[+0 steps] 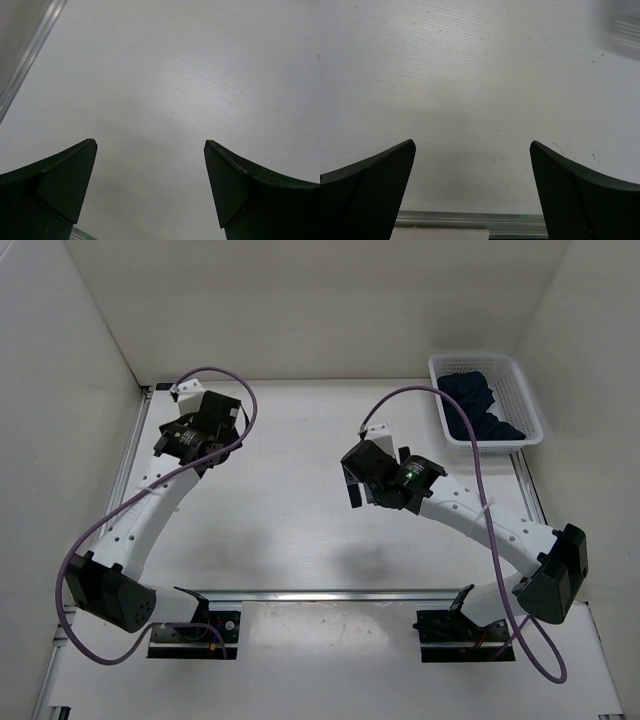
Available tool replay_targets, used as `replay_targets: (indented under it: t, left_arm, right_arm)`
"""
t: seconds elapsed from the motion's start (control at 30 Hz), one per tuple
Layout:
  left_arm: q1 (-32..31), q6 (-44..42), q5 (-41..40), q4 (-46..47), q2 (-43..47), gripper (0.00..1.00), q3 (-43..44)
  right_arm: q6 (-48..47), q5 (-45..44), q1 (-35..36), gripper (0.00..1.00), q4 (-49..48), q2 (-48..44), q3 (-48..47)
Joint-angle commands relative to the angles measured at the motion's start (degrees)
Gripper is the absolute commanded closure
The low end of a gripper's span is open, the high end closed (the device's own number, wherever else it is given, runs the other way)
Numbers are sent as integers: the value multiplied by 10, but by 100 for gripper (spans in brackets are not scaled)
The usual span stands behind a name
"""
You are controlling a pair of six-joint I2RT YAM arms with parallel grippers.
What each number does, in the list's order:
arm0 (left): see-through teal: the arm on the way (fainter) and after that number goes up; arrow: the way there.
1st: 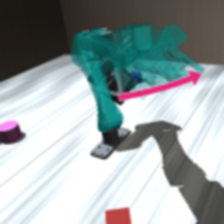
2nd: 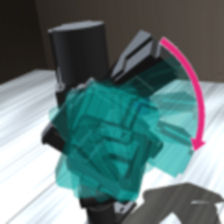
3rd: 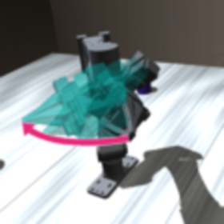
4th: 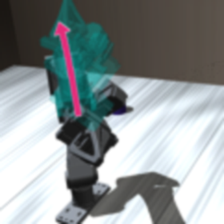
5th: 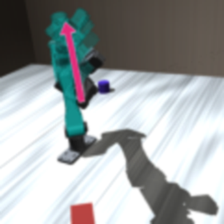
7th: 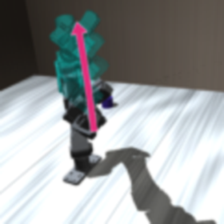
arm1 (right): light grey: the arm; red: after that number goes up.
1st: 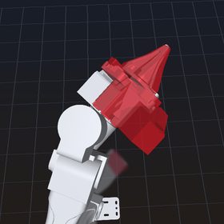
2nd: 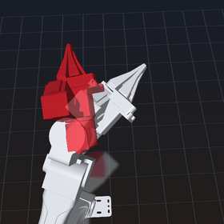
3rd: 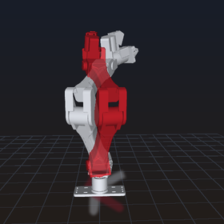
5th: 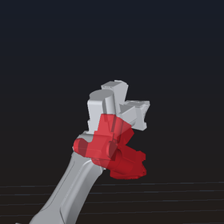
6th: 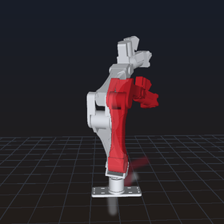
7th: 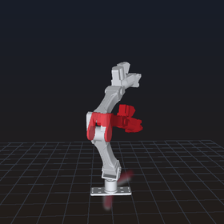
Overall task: Fold and stack the shorts
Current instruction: Grab the shorts from the pile
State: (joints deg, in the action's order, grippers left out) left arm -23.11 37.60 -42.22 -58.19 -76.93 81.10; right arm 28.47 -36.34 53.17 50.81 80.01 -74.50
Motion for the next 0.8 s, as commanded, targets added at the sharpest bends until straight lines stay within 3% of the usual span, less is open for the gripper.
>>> replay_targets:
  t: [0.0, 0.17, 0.27, 0.37, 0.43, 0.47, 0.57, 0.77]
  left_arm:
    - [-4, -90, 127, 48, -8, 0, 41]
    - [-11, -101, 173, 53, 19, 0, 75]
    - [-11, -113, 203, 59, 35, 0, 90]
    - [-11, -128, 228, 64, 60, 0, 99]
    - [-11, -153, 240, 72, 82, 0, 99]
    - [-11, -171, 232, 93, 91, 0, 90]
    - [-4, -226, 164, 129, 128, 0, 39]
    - [57, -260, 294, 135, 119, 0, 45]
  right_arm:
    - [7, -21, -5, 0, -1, -18, -19]
    - [-3, -10, -37, 0, -22, -23, -19]
    - [-38, 44, -100, 0, -42, -37, -19]
    - [-74, 114, -213, 0, -77, -52, -30]
    - [-92, 216, -319, 0, -89, -42, -48]
    - [-98, 261, -391, 0, -89, -10, -83]
    - [-92, 340, -494, 0, -45, 77, -174]
    - [-53, 355, -596, 0, -46, 251, -294]
